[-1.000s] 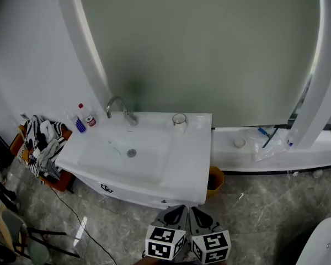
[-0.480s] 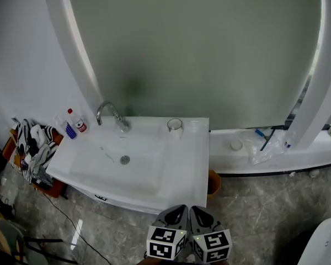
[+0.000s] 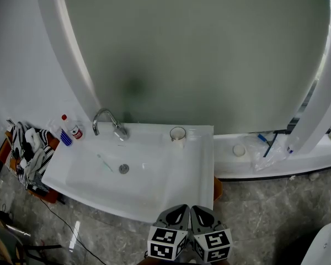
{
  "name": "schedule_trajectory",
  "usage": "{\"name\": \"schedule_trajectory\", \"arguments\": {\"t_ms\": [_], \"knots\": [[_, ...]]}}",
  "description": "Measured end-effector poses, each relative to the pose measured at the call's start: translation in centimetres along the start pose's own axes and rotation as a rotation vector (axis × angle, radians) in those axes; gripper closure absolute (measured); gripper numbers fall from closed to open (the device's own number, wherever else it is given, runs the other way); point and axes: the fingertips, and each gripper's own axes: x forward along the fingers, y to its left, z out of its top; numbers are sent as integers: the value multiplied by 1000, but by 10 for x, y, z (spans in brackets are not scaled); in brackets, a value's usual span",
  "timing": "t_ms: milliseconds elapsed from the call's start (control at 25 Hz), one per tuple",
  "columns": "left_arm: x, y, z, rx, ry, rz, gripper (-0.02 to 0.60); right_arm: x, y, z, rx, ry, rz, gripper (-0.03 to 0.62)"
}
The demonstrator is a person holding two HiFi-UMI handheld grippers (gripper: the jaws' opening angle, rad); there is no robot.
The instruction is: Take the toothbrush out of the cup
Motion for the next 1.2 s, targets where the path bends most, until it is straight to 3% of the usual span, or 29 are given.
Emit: {"name": "schedule_trajectory", "arguments": {"t_ms": [480,920,1200], "knots": [[35,57,41,45,13,-43,572,68,-9,41,1,-7,-46,582],[59,96,80,89,-28,-84,572,110,-16,74,-7,-27,-111,582],[74,110,102,163,-79,-99,572,126,-17,91,-18,-59,-138,583]]}}
